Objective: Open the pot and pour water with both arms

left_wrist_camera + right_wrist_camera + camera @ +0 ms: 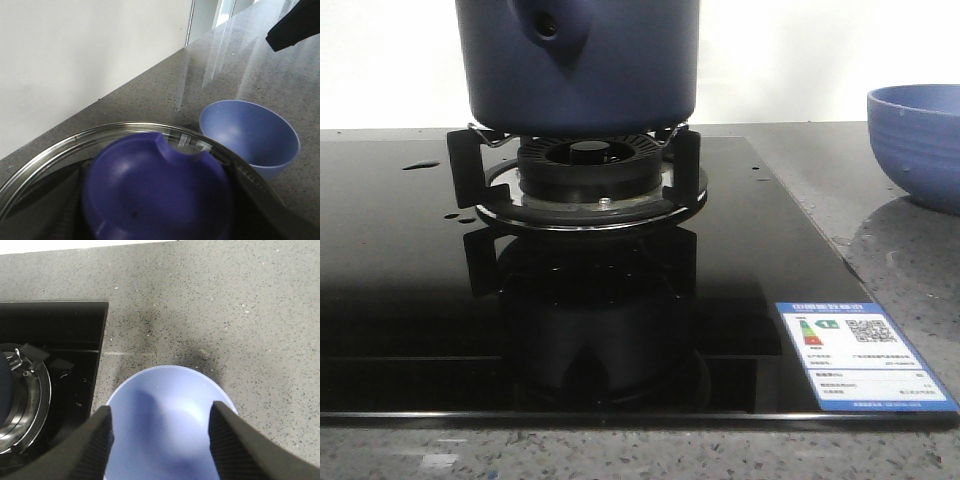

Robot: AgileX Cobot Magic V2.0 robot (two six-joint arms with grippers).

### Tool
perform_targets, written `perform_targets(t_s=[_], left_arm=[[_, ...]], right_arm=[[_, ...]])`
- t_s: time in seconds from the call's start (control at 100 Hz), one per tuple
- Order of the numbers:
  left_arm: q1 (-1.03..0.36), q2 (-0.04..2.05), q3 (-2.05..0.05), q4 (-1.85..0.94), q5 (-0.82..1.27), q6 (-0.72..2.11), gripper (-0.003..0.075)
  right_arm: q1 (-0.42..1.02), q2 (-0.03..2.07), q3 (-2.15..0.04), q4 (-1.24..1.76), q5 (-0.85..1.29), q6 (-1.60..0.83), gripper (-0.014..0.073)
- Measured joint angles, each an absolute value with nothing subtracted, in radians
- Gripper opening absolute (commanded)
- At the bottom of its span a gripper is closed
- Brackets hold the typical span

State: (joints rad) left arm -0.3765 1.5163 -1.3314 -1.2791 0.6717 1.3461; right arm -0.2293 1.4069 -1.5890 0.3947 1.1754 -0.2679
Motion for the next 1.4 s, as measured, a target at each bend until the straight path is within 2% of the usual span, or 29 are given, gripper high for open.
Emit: perform_targets(t_s=[0.22,1.4], left_arm=[[-0.377,1.516,-1.331,-1.279,0.624,1.351,0.0388],[-0.375,1.570,-1.326,-1.273,0.639,1.353,0.0388]], right_arm=[[-0.229,1.407,-1.589,0.395,1.175,-0.275,0.0384],[-0.229,1.407,-1.581,0.395,1.175,-0.276,0.0384]])
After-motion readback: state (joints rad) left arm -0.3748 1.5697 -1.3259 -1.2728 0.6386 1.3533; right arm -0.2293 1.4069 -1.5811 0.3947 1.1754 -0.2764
